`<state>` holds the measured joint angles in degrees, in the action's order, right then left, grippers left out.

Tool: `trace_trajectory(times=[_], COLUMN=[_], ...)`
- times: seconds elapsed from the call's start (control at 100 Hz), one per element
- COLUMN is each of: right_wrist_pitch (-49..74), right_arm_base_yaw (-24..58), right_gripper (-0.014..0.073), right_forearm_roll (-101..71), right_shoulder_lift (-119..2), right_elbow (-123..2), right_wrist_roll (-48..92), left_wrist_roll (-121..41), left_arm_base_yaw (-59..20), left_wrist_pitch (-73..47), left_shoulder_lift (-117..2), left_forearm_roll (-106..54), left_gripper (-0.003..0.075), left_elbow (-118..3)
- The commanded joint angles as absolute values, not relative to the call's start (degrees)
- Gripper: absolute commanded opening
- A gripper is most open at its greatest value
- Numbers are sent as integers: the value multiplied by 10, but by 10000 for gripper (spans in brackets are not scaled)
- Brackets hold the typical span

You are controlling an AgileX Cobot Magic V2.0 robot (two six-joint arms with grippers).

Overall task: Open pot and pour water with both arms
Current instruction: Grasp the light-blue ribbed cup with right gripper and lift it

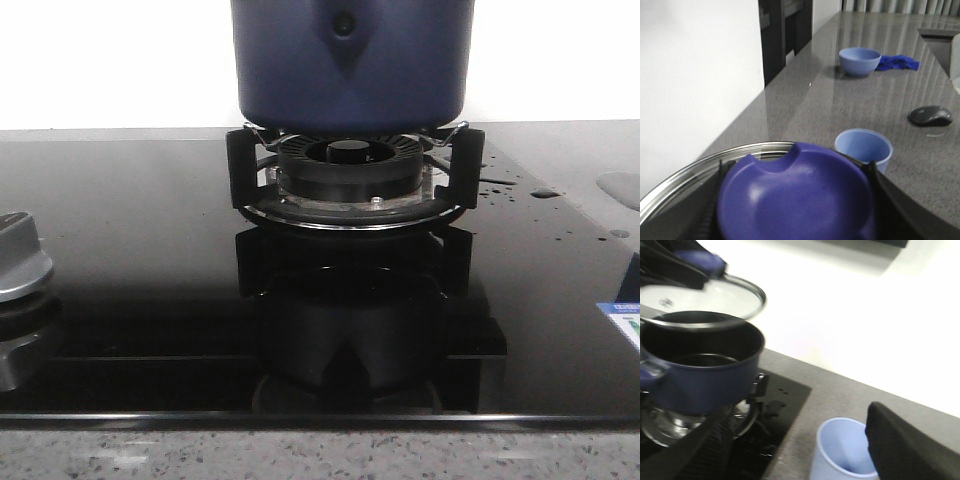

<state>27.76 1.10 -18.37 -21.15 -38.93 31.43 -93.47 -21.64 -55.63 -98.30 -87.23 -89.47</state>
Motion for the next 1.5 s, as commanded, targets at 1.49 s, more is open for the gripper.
trace_trajectory(times=[1.49], right_wrist_pitch=[-228], right_arm_base_yaw=[19], right_gripper=[587], right_forearm_roll=[-252], right_shoulder_lift=[-486], right_elbow=[-186], right_wrist_roll=[256], left_wrist_roll=[-899], left_arm_base_yaw=[-220], left_wrist_pitch=[-589], left_shoulder_lift=[-868], left_forearm_roll=[-916], left_gripper=[272], left_elbow=[-917])
